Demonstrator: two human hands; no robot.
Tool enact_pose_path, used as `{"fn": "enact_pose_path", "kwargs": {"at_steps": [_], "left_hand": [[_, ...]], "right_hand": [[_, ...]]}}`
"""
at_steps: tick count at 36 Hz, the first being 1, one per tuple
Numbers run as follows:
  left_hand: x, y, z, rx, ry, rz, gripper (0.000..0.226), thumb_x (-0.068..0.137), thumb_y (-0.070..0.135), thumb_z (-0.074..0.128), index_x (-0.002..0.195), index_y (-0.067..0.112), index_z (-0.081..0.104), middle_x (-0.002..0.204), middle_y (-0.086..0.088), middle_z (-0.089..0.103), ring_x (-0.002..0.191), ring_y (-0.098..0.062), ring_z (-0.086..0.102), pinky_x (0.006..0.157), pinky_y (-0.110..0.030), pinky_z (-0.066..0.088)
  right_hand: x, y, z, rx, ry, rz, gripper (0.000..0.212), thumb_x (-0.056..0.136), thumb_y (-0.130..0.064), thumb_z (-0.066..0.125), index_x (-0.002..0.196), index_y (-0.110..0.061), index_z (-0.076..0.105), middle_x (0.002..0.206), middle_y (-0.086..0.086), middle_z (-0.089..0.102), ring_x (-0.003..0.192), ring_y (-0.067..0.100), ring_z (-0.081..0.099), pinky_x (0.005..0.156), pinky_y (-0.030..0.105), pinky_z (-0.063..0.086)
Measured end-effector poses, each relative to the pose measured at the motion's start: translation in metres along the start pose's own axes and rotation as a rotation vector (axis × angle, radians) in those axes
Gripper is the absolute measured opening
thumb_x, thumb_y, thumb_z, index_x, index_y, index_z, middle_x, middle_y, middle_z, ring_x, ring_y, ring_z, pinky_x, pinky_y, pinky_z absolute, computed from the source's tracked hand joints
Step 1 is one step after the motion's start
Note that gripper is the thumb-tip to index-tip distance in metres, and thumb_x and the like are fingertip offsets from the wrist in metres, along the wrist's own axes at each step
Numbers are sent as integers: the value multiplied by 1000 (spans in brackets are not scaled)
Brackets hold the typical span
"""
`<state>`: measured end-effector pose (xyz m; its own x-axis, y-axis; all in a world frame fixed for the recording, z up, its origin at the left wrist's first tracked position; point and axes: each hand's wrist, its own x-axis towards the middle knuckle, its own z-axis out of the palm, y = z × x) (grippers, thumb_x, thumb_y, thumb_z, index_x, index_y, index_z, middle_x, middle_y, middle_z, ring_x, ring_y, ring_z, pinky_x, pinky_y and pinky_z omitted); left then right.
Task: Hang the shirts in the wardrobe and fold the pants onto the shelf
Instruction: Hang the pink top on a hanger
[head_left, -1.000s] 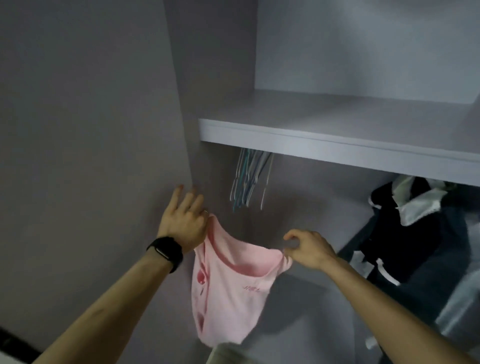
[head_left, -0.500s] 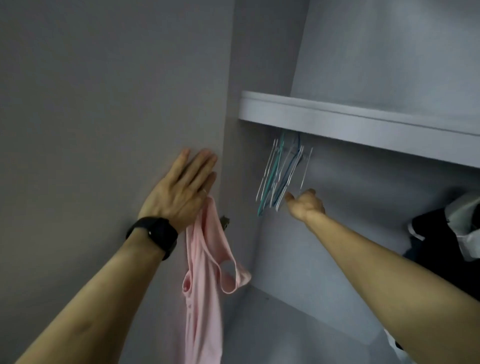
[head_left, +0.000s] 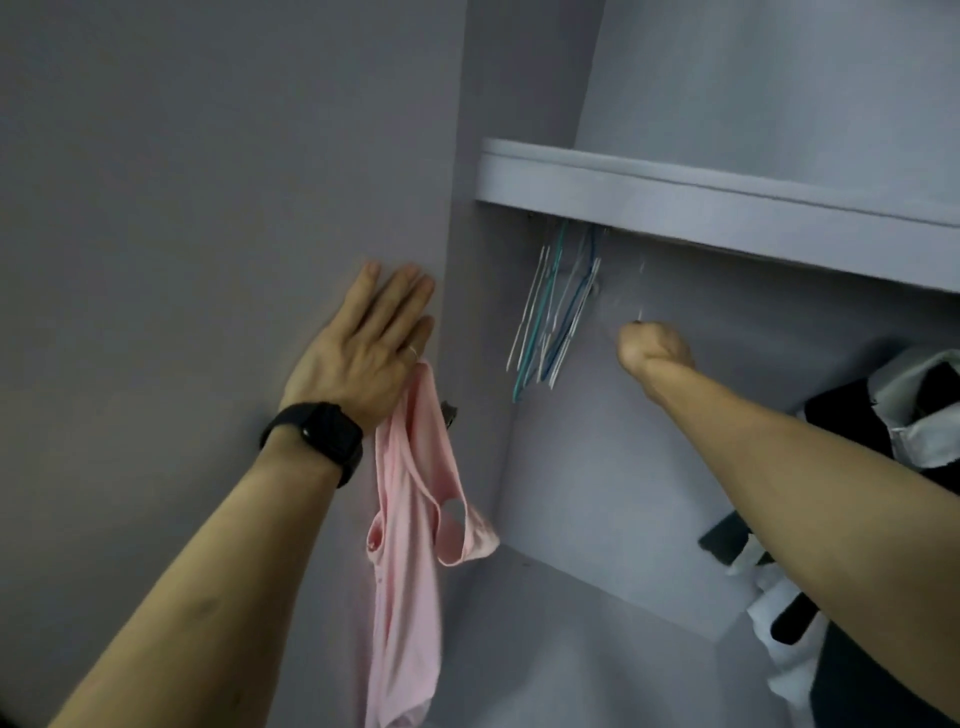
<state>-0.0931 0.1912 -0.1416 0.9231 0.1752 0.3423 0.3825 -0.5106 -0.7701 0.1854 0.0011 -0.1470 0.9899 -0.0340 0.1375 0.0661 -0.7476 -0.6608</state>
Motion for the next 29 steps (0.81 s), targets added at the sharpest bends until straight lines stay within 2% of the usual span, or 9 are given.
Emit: {"fn": "enact_pose_path", "kwargs": {"at_steps": [5, 7, 9, 11, 13, 17, 19, 27, 29], "left_hand": [[-3, -5, -1, -141, -58, 21, 58, 108, 33, 9, 159, 12, -9, 157, -20, -33, 139, -41, -37, 100, -57, -37], [-3, -11, -8, -211, -70, 35, 54, 110, 30, 18, 160, 14, 5, 164, -17, -19, 143, -41, -31, 104, -54, -36], [-5, -16, -21, -344, -17, 25, 48, 105, 24, 45, 151, 14, 41, 163, -17, 23, 152, -42, 0, 117, -52, -22], [-6, -20, -40, -454, 40, 15, 36, 85, 12, 75, 121, 9, 71, 136, -18, 59, 141, -44, 39, 124, -55, 11], [-6, -23, -47, -557, 97, 0, 29, 74, 3, 82, 102, 4, 77, 109, -19, 70, 119, -43, 60, 117, -59, 27], [-5, -16, -65, -972, -174, -97, 37, 102, 16, 40, 132, 19, 63, 131, -11, 63, 121, -33, 57, 111, -48, 38], [-8, -7, -79, -1116, -257, -76, 38, 104, 26, 39, 137, 30, 57, 142, -6, 57, 125, -31, 55, 99, -42, 47], [-35, 55, -110, -1171, -282, 251, 63, 104, 37, 41, 155, 51, 7, 107, -13, 71, 95, -38, 65, 77, -41, 52], [-41, 65, -112, -1182, -261, 296, 61, 104, 35, 41, 155, 51, 11, 103, -13, 71, 95, -38, 65, 75, -40, 50]], "right_hand": [[-20, 16, -50, -61, -8, -4, 59, 102, -45, 31, 126, -2, 64, 133, 24, 61, 120, 42, 58, 98, 43, 46], [-38, 35, -74, -94, -15, -11, 58, 104, -48, 29, 123, -7, 66, 132, 23, 61, 120, 42, 57, 98, 44, 45], [-60, 58, -94, -111, -49, -23, 57, 104, -50, 28, 115, -12, 68, 126, 22, 64, 113, 42, 59, 93, 43, 45], [-83, 80, -116, -91, -92, -36, 56, 104, -51, 27, 91, -14, 66, 108, 20, 67, 94, 38, 59, 83, 41, 44], [-108, 97, -132, -50, -128, -44, 56, 104, -51, 29, 73, -13, 58, 85, 11, 65, 75, 30, 53, 74, 38, 42], [-163, 129, -154, 77, -237, -5, 56, 104, -48, 36, 68, -9, 53, 64, 0, 60, 67, 20, 54, 64, 35, 41], [-189, 145, -160, 162, -281, -4, 54, 103, -49, 39, 62, -13, 44, 52, -8, 51, 58, 14, 49, 59, 32, 37], [-268, 165, -179, 524, -435, -139, 52, 102, -47, 50, 60, -24, 28, 56, -9, 27, 51, 9, 25, 48, 21, 25], [-276, 165, -183, 563, -458, -167, 54, 93, -59, 51, 58, -25, 29, 56, -10, 28, 51, 8, 25, 47, 20, 25]]}}
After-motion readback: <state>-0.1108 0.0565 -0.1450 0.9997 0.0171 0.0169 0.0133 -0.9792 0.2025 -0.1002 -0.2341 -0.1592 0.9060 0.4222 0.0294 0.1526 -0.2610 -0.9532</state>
